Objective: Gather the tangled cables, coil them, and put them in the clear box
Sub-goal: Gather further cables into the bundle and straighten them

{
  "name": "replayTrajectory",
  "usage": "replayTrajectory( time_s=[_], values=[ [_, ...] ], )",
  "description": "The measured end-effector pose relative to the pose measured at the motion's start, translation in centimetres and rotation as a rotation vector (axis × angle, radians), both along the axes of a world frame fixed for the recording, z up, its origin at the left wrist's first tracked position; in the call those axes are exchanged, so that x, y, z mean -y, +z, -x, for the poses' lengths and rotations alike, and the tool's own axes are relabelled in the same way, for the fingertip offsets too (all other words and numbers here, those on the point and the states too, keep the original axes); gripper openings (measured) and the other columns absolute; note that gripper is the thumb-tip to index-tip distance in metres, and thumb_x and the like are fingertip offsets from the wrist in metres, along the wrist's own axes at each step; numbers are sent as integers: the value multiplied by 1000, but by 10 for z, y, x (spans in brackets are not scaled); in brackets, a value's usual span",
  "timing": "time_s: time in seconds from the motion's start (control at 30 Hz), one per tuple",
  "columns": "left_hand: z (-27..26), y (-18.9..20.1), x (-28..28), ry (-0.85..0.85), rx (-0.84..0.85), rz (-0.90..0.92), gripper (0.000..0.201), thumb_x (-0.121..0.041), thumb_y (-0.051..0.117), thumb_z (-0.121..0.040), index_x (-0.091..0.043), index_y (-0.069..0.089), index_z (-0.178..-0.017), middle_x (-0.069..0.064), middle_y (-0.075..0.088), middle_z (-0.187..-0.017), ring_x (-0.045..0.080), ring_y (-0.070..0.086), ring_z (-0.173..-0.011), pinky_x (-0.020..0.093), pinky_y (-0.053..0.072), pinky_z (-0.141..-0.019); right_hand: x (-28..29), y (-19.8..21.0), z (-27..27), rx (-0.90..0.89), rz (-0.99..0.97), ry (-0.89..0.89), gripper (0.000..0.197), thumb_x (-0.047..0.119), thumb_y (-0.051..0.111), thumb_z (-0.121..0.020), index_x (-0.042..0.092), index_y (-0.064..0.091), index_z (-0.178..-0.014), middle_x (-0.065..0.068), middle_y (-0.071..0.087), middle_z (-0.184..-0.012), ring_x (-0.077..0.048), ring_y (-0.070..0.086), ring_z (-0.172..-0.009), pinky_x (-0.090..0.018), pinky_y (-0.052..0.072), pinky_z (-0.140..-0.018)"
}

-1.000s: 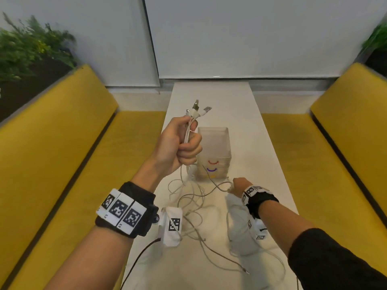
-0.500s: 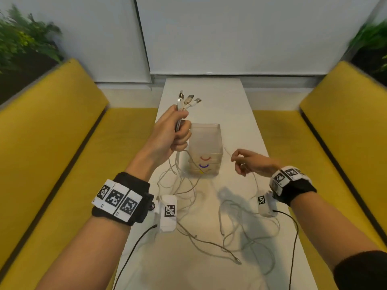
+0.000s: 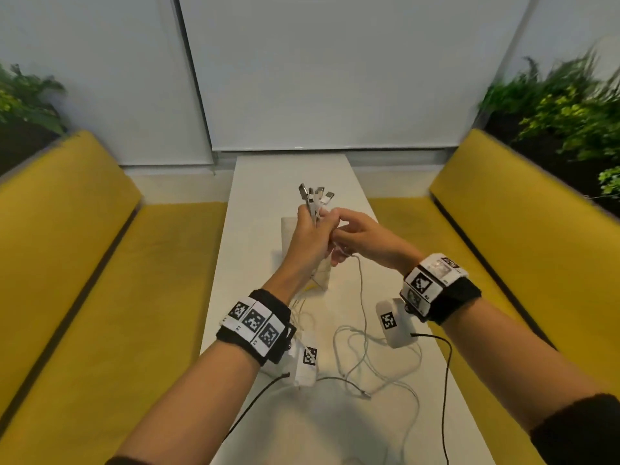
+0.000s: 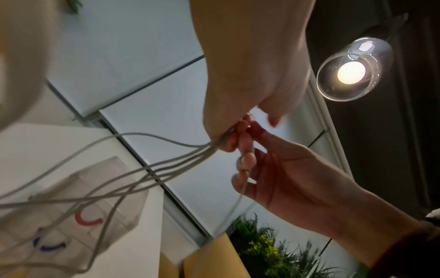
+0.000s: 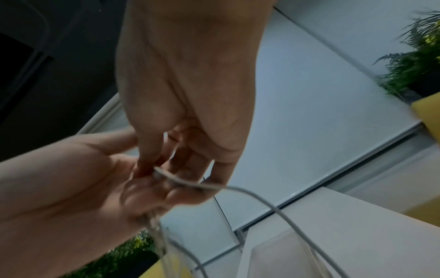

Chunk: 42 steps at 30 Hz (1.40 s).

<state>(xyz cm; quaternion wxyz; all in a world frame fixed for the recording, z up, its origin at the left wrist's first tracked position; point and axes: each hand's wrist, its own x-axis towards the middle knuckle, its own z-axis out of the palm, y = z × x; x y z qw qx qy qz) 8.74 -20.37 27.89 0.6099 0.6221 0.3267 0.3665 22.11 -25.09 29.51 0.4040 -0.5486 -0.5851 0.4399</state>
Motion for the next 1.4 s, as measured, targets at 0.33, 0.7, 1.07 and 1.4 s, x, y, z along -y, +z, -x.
replayTrajectory(
  time_s=[0.33, 0.7, 1.07, 1.4],
  values=[
    [22, 26, -12, 233, 342, 24, 28, -39, 32, -108, -19, 50, -101, -5, 40, -60, 12, 48, -53, 35, 58, -67, 18, -50, 5, 27, -76, -199, 26, 33, 60, -96, 8, 58, -88, 7, 44, -55, -13, 33, -52, -28, 28, -51],
    [55, 66, -15, 60, 84, -373, 22, -31, 49, -104, -15, 61, -96, -14, 51, -61, 0, 35, -45, 17, 32, -46, 35, -62, -9, 232, 21, -202, 30, 36, 41, -96, 16, 41, -72, 2, 40, -66, -12, 34, -59, -32, 30, -57],
    [36, 28, -9, 94, -237, -559, 40, -50, 67, -90, -16, 71, -69, 2, 51, -54, 6, 35, -45, 21, 29, -45, 35, -11, 9, 138, -183, -30, 24, 21, 52, -101, 2, 60, -90, -6, 46, -71, -21, 41, -65, -28, 38, -59],
    [83, 95, -61, 554, 439, -262, 17, -46, 74, -83, -31, 75, -76, -8, 49, -61, 13, 39, -54, 35, 33, -52, 76, -111, -45, 175, 214, -256, 65, 78, 58, -75, 20, 33, -58, -1, 28, -57, -16, 27, -54, -39, 36, -73]
  ],
)
